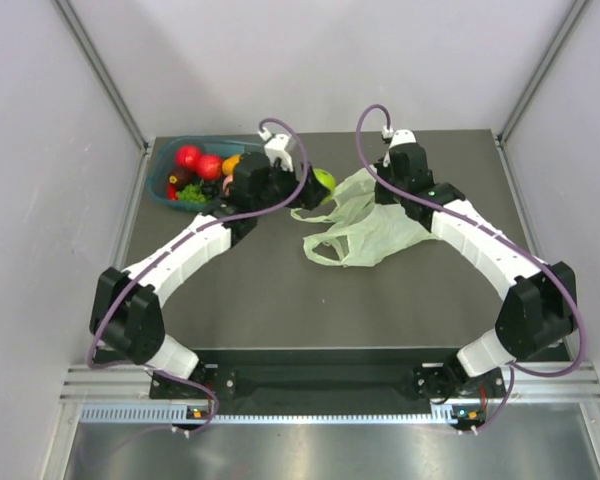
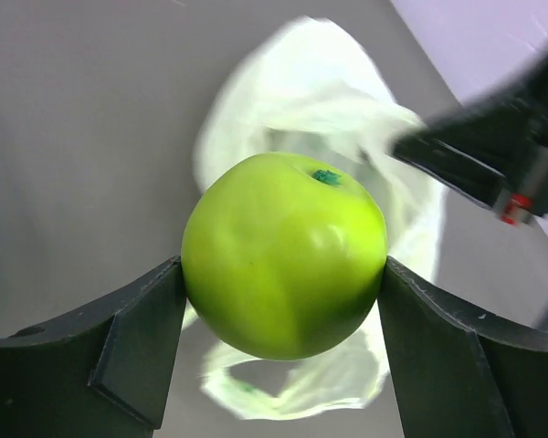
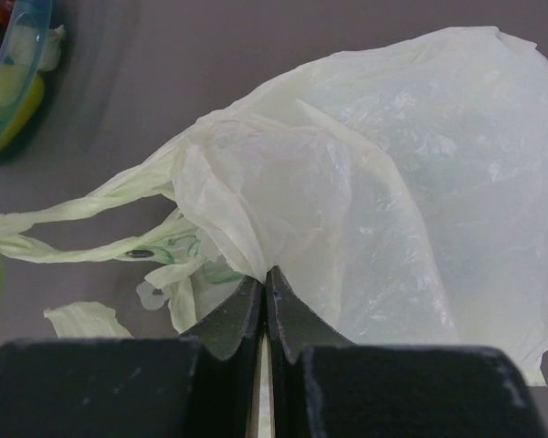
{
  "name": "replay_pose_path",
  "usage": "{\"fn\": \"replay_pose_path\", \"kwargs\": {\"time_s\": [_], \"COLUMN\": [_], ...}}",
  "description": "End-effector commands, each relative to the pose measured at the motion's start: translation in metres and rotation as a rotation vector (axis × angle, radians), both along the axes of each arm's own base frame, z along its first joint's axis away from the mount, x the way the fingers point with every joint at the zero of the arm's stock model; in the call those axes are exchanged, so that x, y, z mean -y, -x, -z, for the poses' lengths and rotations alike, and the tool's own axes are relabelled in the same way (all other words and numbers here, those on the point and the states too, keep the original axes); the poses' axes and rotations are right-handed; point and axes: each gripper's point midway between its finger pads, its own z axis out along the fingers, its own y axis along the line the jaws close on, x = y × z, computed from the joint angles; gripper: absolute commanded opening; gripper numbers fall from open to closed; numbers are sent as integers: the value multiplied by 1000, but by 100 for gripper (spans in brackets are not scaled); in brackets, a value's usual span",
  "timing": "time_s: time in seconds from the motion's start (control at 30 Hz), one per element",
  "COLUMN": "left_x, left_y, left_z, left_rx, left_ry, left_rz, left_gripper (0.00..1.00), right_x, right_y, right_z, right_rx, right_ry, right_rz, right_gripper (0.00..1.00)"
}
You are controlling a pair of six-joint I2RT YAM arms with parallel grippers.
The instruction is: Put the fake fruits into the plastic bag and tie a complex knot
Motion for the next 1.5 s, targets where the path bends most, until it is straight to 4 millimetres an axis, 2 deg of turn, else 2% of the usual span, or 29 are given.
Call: {"fn": "replay_pose_path", "kwargs": {"time_s": [0.0,0.2,0.33,0.43,0.5,0.57,0.6,0.67,0.7,0.73,0.9,0.97,1.0,1.07,1.1,1.17,1.2,1.27,1.3,1.37,1.47], "left_x": [35,89,121,147,155,160,158,153,148,146,138,131,128,112,106,90,83,66,56,32,-22], "left_y": [2,-2,-15,-17,-18,-22,-23,-24,-23,-23,-17,-14,-13,-9,-7,-1,2,6,6,-1,-19], "left_z": [-8,22,54,67,74,83,89,89,87,85,68,70,62,70,59,60,48,44,31,24,14], "left_rx": [40,-25,-88,-111,-140,-167,-178,-171,-153,-143,-113,-123,-114,-151,-145,-171,-160,-195,-183,-185,-185], "left_ry": [78,78,62,72,83,87,85,73,65,62,25,-20,-25,-102,-113,-170,-169,-184,-172,-175,-154], "left_rz": [65,147,177,204,200,190,170,147,136,135,141,135,131,94,85,55,50,29,1,-59,-198], "left_gripper": [38,37,35,36,43,63,69,90,97,98,99,99,99,99,99,99,99,99,99,99,99], "right_x": [-11,-10,-12,-12,-11,-9,-6,-5,-4,-3,0,0,0,0,0,1,2,2,1,1,2], "right_y": [-1,4,5,7,8,8,8,7,7,6,5,4,3,2,1,-1,-1,-2,-3,-3,-5], "right_z": [-34,-35,-39,-38,-36,-38,-36,-35,-34,-32,-23,-20,-19,-16,-14,-11,-10,-8,-7,-7,-6], "right_rx": [55,54,63,65,65,77,74,73,69,65,52,47,46,41,37,34,33,30,31,30,27], "right_ry": [-54,-67,-87,-104,-116,-127,-129,-130,-131,-129,-145,-144,-145,-142,-140,-132,-129,-122,-121,-117,-107], "right_rz": [-28,-30,-31,-26,-15,-2,10,16,17,24,40,43,47,51,55,59,65,66,64,61,64], "right_gripper": [0,0,0,0,0,0,0,0,0,0,0,0,0,0,0,0,0,0,0,0,0]}}
